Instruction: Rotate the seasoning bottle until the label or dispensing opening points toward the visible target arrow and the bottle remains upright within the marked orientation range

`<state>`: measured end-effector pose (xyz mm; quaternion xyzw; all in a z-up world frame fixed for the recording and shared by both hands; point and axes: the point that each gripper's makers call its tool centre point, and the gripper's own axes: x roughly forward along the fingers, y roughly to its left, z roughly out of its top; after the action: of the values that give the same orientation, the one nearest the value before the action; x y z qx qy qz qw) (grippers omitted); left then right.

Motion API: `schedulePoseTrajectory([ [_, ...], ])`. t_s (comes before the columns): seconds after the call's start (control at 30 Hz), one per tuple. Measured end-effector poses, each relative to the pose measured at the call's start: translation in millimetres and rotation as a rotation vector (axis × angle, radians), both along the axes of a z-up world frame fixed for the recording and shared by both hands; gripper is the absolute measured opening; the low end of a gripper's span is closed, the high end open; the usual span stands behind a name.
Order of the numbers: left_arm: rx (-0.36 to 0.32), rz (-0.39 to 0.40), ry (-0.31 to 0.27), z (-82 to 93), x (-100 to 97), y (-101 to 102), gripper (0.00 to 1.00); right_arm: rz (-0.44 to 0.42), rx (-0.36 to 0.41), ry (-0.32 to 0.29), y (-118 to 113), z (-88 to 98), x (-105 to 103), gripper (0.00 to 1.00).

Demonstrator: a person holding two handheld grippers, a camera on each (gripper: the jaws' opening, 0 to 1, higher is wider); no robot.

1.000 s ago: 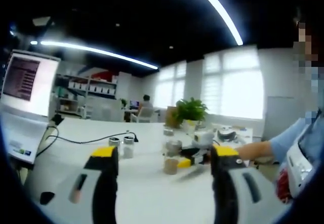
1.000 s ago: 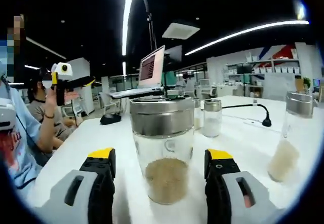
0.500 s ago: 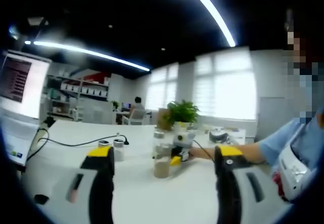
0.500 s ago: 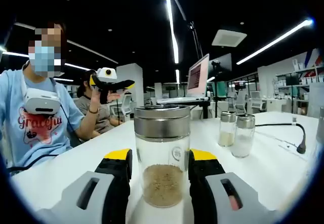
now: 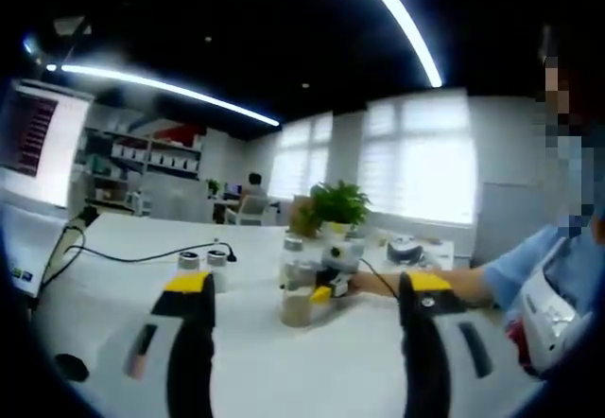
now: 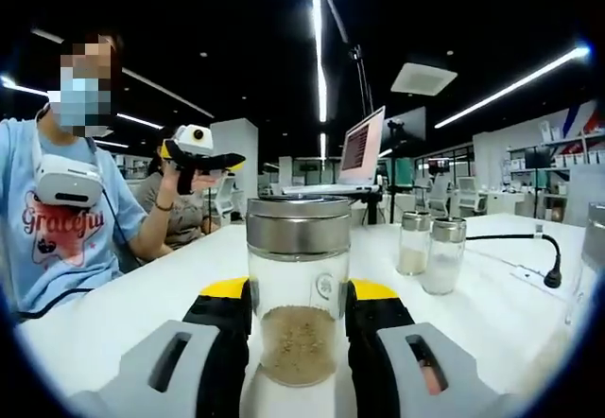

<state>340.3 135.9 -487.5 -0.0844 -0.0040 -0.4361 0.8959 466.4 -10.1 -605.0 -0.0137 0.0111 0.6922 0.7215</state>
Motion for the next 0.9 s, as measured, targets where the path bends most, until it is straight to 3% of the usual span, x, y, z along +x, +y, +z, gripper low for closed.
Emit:
schedulePoseTrajectory([
  [0.37, 0.005, 0.004, 0.01, -2.5, 2.5, -1.4, 0.84, -0.136, -0.033, -0.019, -5.9, -2.5, 0.7, 0.39],
  [0.67, 0.007, 0.003, 0.014, -4.3, 1.0, -2.0, 0.84, -0.38, -0.04, -0.022, -11.2, -2.7, 7.0, 0.39],
  [0.9, 0.019, 0.012, 0.017, -6.6, 2.5, -0.6, 0.83, -0.549, -0.052, -0.007, -10.9, -3.9, -0.6, 0.39],
])
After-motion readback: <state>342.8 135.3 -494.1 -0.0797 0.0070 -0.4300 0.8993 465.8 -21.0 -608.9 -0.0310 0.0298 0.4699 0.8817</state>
